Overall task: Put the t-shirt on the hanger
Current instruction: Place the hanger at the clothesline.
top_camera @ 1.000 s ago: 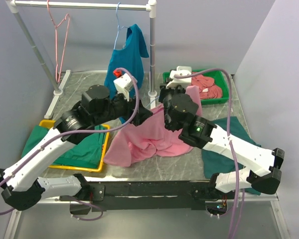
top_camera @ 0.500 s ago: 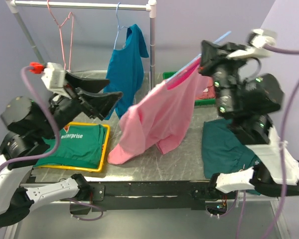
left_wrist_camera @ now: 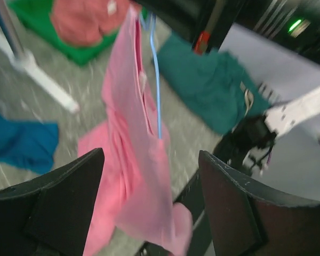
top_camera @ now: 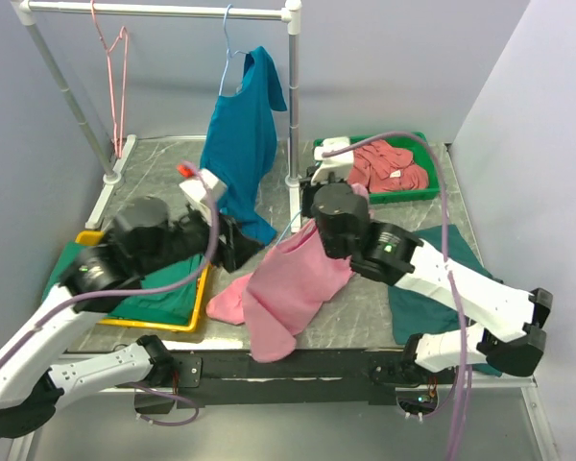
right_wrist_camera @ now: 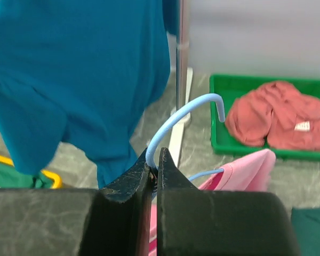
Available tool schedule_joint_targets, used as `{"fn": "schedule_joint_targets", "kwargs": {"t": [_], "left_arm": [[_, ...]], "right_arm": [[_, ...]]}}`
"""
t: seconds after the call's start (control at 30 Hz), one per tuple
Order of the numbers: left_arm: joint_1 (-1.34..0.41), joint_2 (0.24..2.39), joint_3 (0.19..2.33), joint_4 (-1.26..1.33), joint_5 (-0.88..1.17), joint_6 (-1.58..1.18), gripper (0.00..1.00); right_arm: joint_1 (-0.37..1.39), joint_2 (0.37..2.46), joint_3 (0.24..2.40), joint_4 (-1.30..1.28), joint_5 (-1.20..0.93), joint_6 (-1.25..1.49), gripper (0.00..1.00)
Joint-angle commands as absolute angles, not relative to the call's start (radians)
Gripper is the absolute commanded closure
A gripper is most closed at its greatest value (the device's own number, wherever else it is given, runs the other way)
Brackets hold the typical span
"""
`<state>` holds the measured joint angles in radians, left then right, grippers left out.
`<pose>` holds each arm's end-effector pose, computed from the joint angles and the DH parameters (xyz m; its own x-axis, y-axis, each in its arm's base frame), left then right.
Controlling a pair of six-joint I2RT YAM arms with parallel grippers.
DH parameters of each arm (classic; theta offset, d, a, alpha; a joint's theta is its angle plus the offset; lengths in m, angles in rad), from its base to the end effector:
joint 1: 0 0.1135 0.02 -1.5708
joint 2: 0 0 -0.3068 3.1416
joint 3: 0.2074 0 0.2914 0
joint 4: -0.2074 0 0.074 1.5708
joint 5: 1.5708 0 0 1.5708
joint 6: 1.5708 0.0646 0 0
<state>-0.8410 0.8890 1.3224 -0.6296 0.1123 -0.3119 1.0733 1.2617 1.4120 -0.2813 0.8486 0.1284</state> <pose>0.1251 -0.1508 0.4990 -0.3735 -0.0399 -0.9268 0.7348 0.5972 -0.3218 0.1931 0.2540 0.4925 -0.0907 0.0103 -0.9958 -0.2160 0.9759 0.0297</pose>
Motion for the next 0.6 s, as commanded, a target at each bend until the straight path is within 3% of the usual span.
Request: {"fn": "schedule_joint_targets", "kwargs": {"t": [0.0,0.37,0.57], "left_arm": [[-0.841,0.851,1.223,-0.644,0.160,-0.356,0.25],[-0.983,0.880,1.112,-0.673,-0.030,-0.400,0.30],[-1.012,0.908,1.062,-0.669,-0.156,-0.411,0.53]], "right_arm": [[1.083,1.249,1.416,-0.229,0.882,0.225,1.00],[1.088,1.322,1.414,-0.224,0.885,0.242,1.00],[1.086,1.319,1.413,-0.229,0.864,0.250,1.00]]}}
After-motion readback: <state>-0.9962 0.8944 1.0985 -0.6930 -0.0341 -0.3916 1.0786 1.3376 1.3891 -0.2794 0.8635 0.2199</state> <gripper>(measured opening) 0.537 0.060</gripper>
